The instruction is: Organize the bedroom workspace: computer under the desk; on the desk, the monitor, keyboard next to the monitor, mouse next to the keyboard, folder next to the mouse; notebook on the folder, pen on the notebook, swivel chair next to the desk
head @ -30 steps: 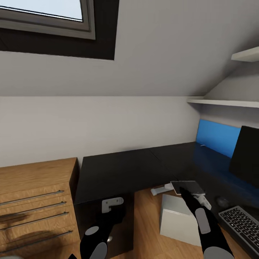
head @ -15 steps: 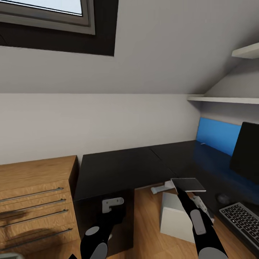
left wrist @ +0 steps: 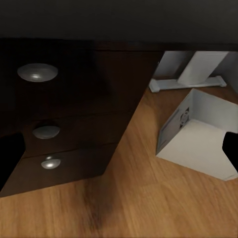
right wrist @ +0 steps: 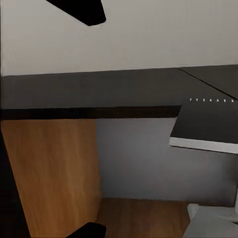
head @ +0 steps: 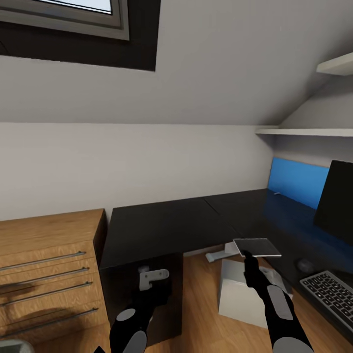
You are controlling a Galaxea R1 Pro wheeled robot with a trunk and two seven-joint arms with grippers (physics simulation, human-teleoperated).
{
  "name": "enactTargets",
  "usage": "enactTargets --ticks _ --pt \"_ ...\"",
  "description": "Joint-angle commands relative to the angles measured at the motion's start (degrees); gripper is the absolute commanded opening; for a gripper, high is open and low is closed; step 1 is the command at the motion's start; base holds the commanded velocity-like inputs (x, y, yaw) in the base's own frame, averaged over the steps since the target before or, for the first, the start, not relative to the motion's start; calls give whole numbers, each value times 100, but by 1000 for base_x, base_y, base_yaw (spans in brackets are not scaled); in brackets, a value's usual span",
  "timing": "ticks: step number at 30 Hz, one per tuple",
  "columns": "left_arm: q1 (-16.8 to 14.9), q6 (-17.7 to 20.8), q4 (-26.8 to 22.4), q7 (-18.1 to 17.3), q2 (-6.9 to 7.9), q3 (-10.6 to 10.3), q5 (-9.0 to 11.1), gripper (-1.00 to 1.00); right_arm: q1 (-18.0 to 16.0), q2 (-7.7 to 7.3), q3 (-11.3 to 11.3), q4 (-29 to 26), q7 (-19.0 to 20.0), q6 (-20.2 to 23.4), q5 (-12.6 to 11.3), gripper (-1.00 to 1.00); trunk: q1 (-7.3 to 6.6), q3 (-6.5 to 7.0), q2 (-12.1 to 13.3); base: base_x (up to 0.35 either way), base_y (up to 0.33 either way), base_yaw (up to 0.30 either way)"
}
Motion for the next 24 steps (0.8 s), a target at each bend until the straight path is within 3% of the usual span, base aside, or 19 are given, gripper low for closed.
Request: enactTargets --ticks 1,5,9,12,18,21,24 --pt "-7 11 -8 50 1 -7 44 100 -6 6 -29 -8 -5 97 -125 100 22 -25 -45 0 0 0" --pt "-6 12 -8 50 1 -7 44 100 -6 -64 -32 -8 -8 363 -683 100 110 -97 -206 0 0 0" --pt "-6 10 -8 50 1 -8 44 100 -6 -172 -33 -9 3 455 -1030 100 198 -169 -366 0 0 0" --pt "-4 10 -9 50 1 -14 44 100 -6 -191 -33 -10 139 452 -1075 100 264 -223 -486 0 0 0" --pt "-6 11 -6 52 1 -117 44 100 -6 -231 -33 39 940 333 -1036 100 396 -330 -727 0 0 0" --pt "-7 10 -7 56 1 -171 44 100 -6 -232 -30 59 1028 115 -1023 100 462 -384 -847 0 0 0" --pt "-8 10 -8 89 1 -201 44 100 -6 -223 -21 135 1076 -486 -968 100 528 -438 -968 0 0 0"
